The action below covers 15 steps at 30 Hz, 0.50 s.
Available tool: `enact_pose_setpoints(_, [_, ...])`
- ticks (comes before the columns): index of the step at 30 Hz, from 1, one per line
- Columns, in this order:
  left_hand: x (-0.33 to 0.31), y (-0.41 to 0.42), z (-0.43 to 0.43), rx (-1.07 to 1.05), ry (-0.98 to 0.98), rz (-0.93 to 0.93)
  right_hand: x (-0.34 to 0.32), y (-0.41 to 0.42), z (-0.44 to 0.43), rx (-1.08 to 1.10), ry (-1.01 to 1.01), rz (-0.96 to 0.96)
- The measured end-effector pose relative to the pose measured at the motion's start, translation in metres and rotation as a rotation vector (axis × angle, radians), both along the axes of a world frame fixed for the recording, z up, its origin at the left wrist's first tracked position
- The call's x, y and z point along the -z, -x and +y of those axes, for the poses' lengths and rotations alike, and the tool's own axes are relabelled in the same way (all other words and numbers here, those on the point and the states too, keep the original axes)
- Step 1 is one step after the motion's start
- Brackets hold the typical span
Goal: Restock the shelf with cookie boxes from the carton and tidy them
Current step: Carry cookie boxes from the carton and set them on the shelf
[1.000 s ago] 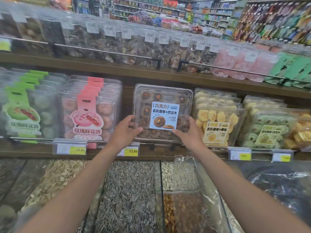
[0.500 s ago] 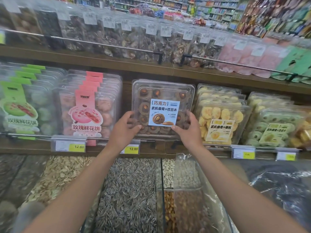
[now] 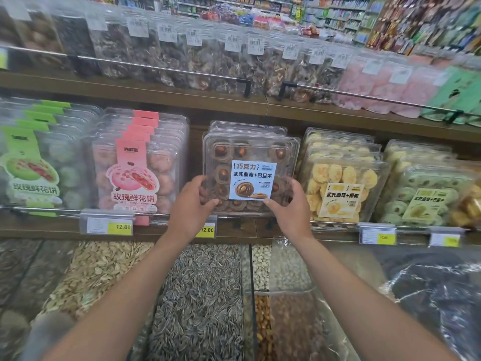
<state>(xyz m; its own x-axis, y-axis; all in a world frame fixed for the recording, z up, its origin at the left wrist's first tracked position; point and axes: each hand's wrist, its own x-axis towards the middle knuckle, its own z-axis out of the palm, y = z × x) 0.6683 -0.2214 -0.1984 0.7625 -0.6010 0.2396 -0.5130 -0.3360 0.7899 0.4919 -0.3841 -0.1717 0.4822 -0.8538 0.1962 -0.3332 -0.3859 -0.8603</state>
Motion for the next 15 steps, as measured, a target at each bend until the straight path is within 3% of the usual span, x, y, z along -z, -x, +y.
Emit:
enact_pose_setpoints(7, [0.004, 0.008, -0.002, -0.039, -0.083, -0.037, 0.005, 0.003, 0.002, 0.021, 0.019, 0.083])
enact_pose_setpoints(15, [-0.002, 0.015, -0.005, 0.019, -0.132, 0.123, 0.008, 0.006, 0.008, 0.005, 0.005, 0.176])
